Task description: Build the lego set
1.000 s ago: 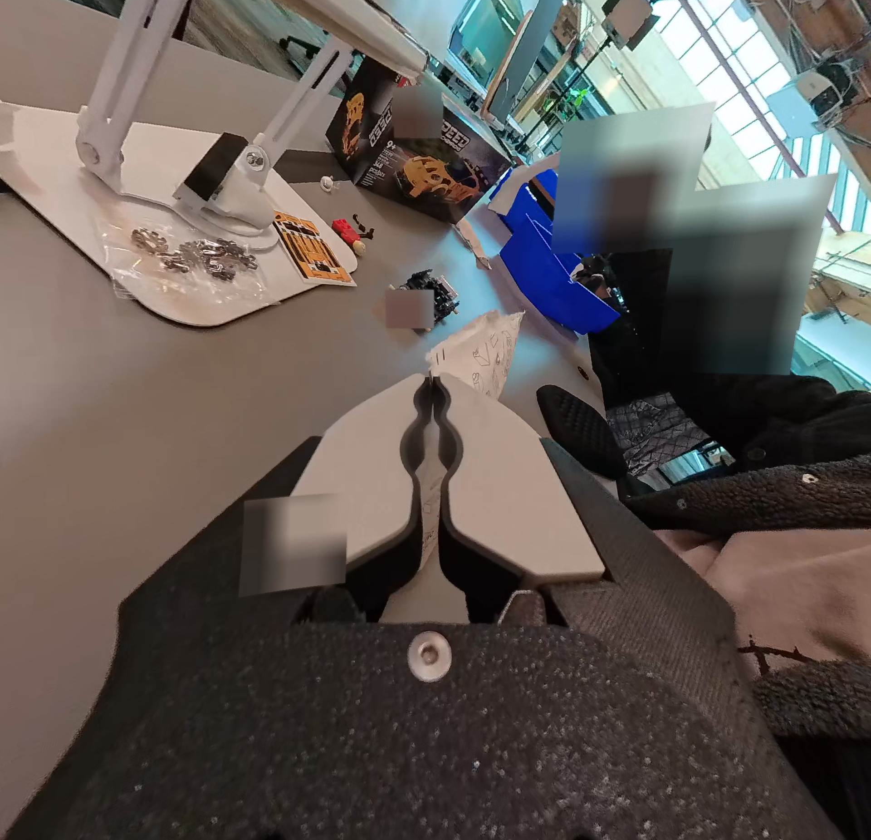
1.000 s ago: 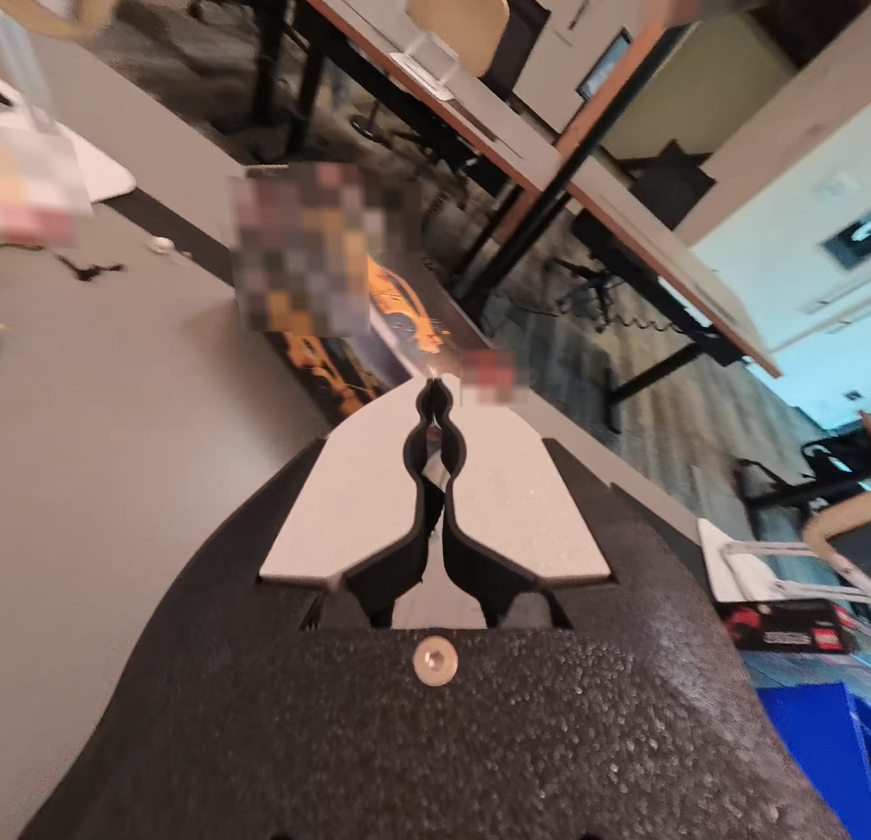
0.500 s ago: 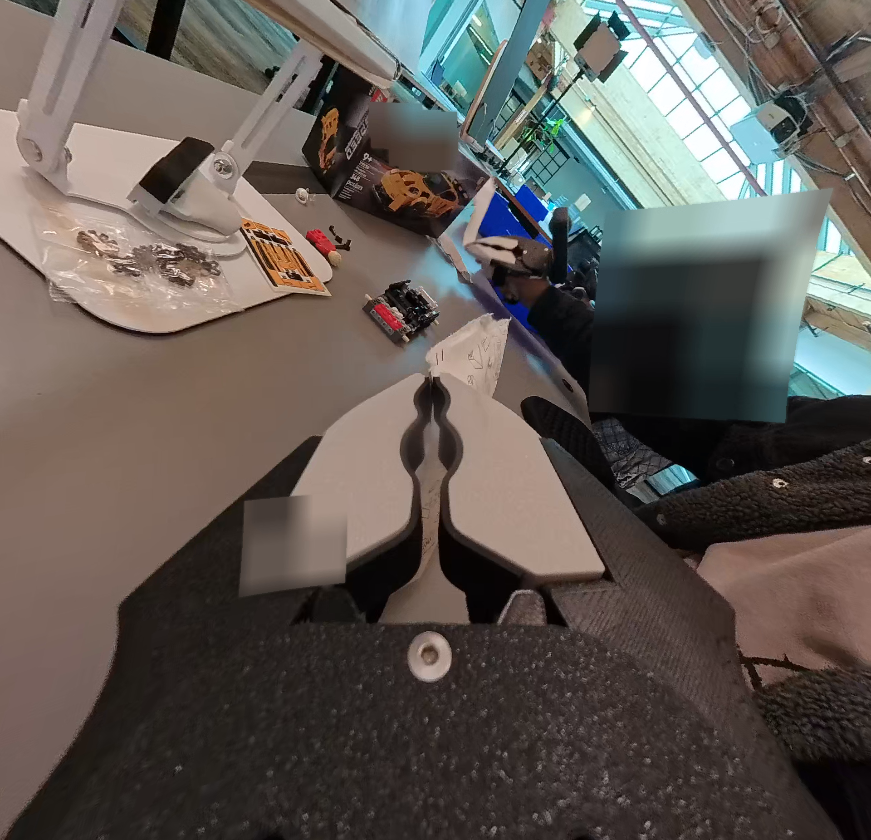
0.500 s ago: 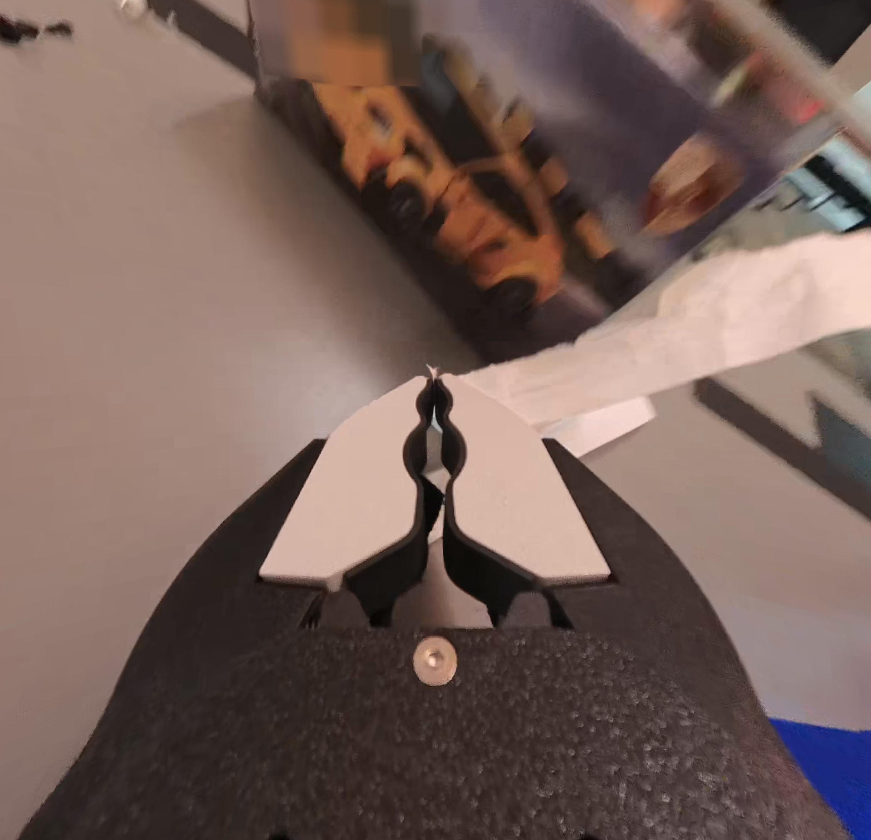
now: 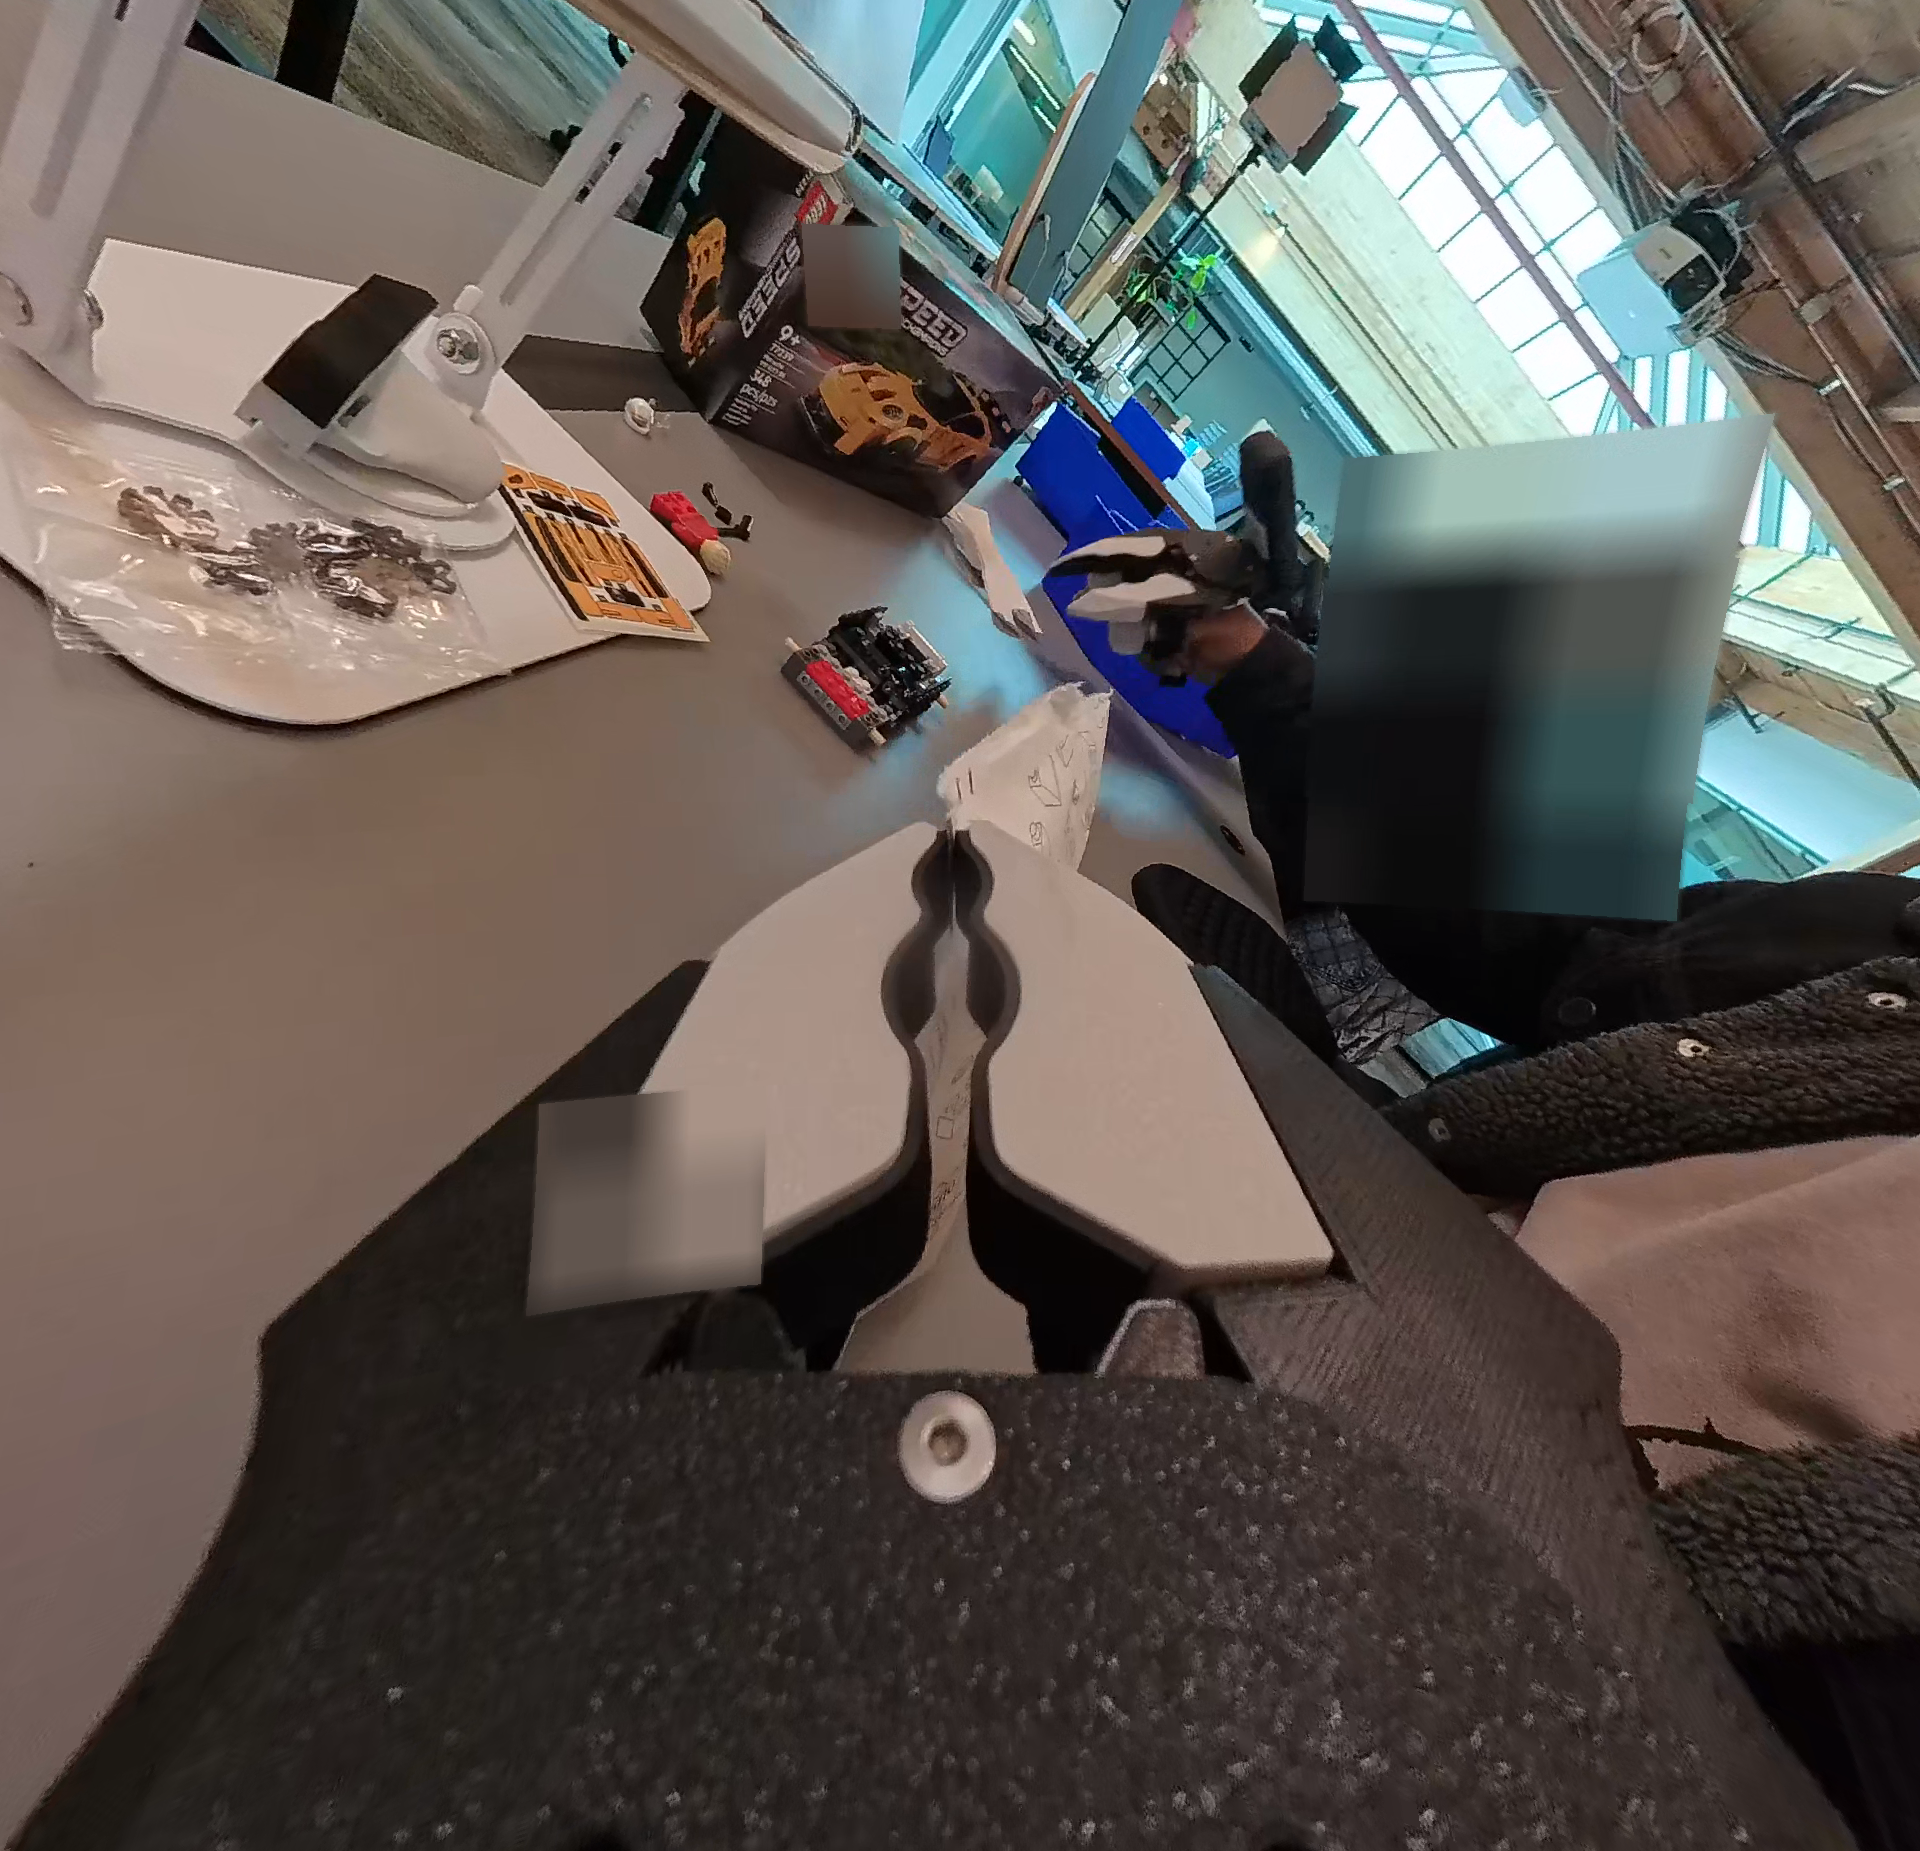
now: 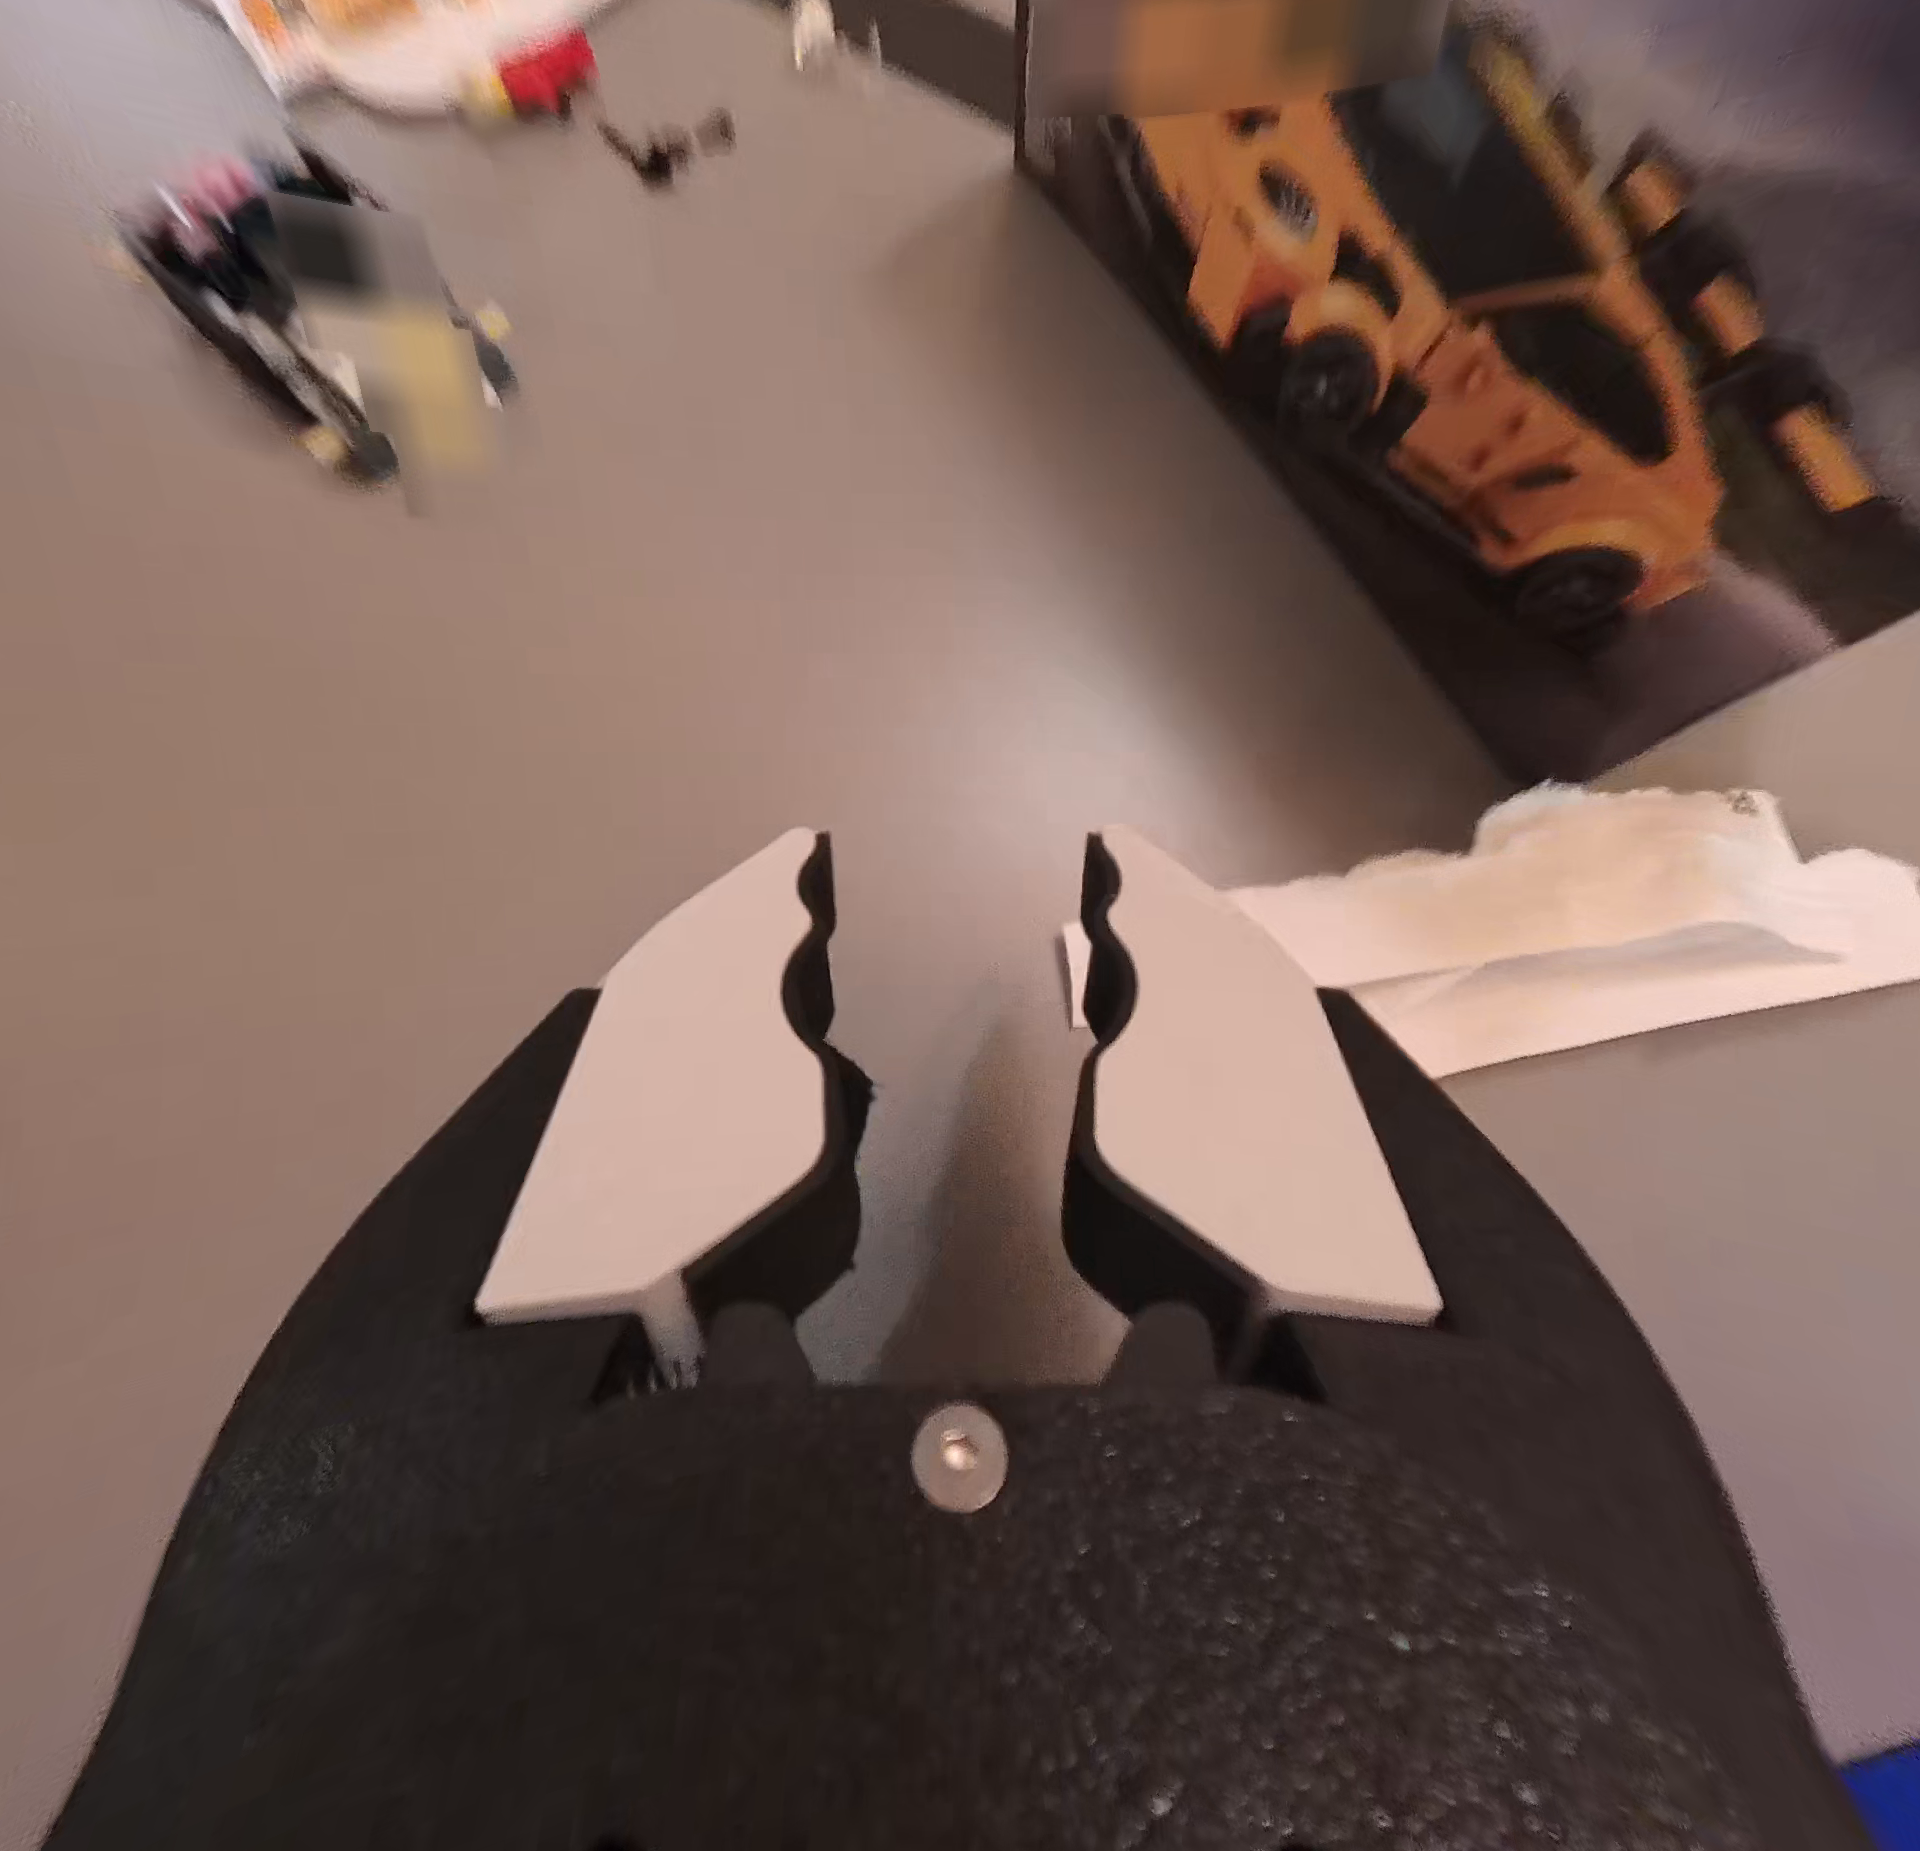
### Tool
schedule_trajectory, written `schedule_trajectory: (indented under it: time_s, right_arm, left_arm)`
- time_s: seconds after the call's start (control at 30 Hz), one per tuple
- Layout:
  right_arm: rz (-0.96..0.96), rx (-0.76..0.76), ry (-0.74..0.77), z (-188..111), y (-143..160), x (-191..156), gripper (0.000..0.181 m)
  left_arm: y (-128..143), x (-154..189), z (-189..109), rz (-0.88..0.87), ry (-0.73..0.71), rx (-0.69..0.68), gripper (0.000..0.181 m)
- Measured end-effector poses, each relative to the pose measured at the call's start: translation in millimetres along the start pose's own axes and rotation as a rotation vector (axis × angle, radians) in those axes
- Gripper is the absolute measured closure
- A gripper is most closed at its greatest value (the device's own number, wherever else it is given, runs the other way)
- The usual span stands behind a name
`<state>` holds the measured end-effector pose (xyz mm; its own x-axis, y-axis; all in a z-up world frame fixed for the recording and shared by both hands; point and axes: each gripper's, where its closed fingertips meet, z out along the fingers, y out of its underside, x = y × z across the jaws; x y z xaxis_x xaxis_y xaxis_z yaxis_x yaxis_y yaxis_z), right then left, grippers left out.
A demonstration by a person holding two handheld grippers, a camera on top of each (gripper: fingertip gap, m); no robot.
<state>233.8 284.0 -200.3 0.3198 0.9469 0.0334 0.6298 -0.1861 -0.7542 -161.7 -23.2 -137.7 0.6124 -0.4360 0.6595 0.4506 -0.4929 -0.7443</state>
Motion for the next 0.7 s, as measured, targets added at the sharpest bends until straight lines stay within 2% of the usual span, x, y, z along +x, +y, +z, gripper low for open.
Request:
schedule_trajectory:
  time_s: [0.03, 0.1, 0.2, 0.27, 0.4, 0.5, 0.57, 0.7]
  right_arm:
    - [0.026, 0.04, 0.01, -8, -10, 3, 0.133]
    - [0.095, 0.096, 0.087, -22, -23, 23, 0.13]
    - [0.264, 0.058, 0.247, -26, -14, 71, 0.122]
    - [0.376, -0.018, 0.301, -16, 5, 96, 0.113]
    - [0.529, -0.107, 0.318, 13, 33, 119, 0.111]
    - [0.476, -0.14, 0.323, 30, 33, 119, 0.126]
    - [0.427, -0.155, 0.3, 38, 27, 110, 0.126]
    - [0.316, -0.129, 0.446, 15, 9, 113, 0.115]
  left_arm:
    - [0, 0, 0, 0.0, 0.002, -0.002, 0.181]
    - [1, 0, 1, -0.003, 0.005, -0.004, 0.181]
    - [2, 0, 2, -0.004, 0.007, -0.01, 0.181]
    - [2, 2, 2, 0.003, 0.007, -0.011, 0.181]
    - [1, 2, 2, 0.005, 0.001, -0.004, 0.181]
    - [1, 2, 2, 0.004, -0.005, 0.006, 0.181]
    - [1, 0, 1, 0.003, -0.014, 0.013, 0.181]
    - [1, -2, 1, 0.006, -0.027, 0.018, 0.181]
